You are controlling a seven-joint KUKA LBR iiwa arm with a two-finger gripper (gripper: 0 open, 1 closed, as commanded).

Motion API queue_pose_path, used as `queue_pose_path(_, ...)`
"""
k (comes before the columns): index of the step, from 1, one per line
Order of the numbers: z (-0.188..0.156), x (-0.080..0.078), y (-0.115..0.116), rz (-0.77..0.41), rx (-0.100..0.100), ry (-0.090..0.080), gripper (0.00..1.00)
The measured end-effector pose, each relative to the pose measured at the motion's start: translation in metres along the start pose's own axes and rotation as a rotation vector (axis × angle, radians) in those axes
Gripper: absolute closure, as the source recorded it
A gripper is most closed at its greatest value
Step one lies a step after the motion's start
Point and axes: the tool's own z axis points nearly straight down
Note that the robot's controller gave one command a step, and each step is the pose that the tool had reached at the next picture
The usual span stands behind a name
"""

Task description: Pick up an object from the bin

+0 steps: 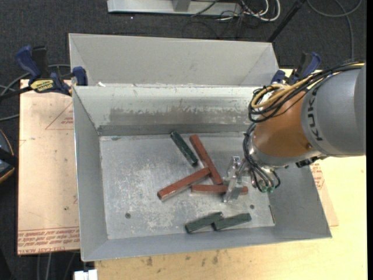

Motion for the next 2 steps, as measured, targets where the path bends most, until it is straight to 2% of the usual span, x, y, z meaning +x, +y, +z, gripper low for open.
queue_pose_path(1, 0.0, 0.0, 0.0, 0.0, 0.0, 0.0, 1.0)
queue_pose_path(2, -0.136, -0.006, 0.001, -0.064, 0.0, 0.019, 1.0)
